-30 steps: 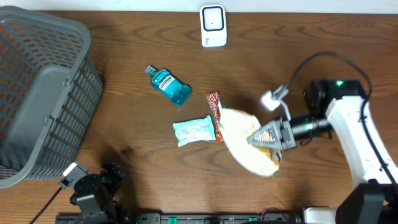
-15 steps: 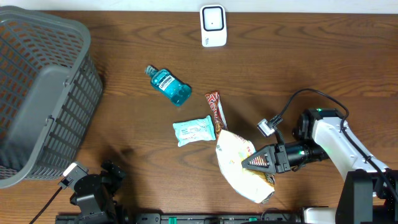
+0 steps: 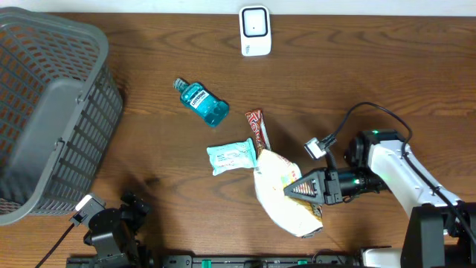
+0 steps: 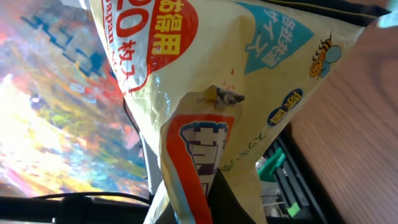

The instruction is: Scan the item barcode

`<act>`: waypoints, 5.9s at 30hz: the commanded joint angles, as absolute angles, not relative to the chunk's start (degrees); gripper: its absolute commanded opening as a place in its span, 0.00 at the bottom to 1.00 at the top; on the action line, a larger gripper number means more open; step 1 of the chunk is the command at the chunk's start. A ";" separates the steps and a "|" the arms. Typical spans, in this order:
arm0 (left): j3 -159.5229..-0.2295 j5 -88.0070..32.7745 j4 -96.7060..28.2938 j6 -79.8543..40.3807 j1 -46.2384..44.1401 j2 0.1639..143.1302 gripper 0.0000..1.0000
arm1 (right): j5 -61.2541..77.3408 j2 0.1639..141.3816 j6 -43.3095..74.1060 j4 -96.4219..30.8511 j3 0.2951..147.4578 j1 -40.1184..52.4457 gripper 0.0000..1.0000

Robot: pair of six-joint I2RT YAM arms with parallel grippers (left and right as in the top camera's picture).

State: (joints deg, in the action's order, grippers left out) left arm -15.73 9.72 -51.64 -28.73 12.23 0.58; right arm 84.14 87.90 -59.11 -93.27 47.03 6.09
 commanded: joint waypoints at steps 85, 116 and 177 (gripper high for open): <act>-15.27 9.85 -53.45 -28.40 12.43 0.30 0.98 | 31.03 99.85 11.88 -35.38 80.86 11.33 0.01; -15.27 9.85 -53.45 -28.40 12.43 0.30 0.98 | 77.54 114.76 -33.69 -87.09 88.68 5.78 0.01; -15.27 9.85 -53.45 -28.40 12.43 0.30 0.98 | 0.89 131.02 14.11 -49.56 124.81 17.98 0.01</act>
State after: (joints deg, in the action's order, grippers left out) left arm -15.73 9.74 -51.64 -28.73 12.23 0.58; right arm 2.31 126.74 13.15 -48.86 118.34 16.34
